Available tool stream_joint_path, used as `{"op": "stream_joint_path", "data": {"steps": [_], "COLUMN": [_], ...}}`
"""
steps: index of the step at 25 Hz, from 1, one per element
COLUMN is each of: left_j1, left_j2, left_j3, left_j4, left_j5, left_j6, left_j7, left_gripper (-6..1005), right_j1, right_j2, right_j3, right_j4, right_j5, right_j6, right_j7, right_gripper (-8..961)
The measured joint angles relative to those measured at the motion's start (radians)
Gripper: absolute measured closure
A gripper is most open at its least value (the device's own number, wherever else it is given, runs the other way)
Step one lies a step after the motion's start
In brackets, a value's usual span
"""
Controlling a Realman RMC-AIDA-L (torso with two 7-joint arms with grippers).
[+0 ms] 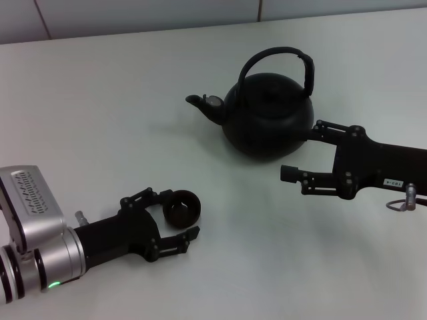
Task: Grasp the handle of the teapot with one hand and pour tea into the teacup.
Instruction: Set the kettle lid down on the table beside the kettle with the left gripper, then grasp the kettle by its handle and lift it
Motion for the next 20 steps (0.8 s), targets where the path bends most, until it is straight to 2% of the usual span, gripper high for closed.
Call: {"op": "stream_joint_path", "data": {"steps": [3,9,14,20], "left_j1": [0.010,0.073,0.101,0.133], "left_j2": [0.000,0.005,0.009,0.016], "left_j3": [0.002,0.003,0.003,-0.019], "left_j4": [0.020,0.116,0.143,0.162], "left_j5": [0.001,0.001,0.001,-0.001], "left_j6": [0.004,0.027,0.049,0.151], "left_j7": [-0.003,-0.010,-0.011,-0.002], "left_gripper": [128,127,126,127], "right_j1": [0.000,0.001,0.001,0.001], "right_j2": [0.000,0.000,0.000,0.000], "right_j3": [0.000,0.000,0.000,0.000], "right_j4": [0.001,0.002,0.002,0.002], "right_j5": [0.000,0.000,0.000,0.000], "right_j6": [0.000,0.000,0.000,0.001], "right_j7": [0.000,0.000,0.000,-0.003], "right_gripper": [133,132,131,133]}}
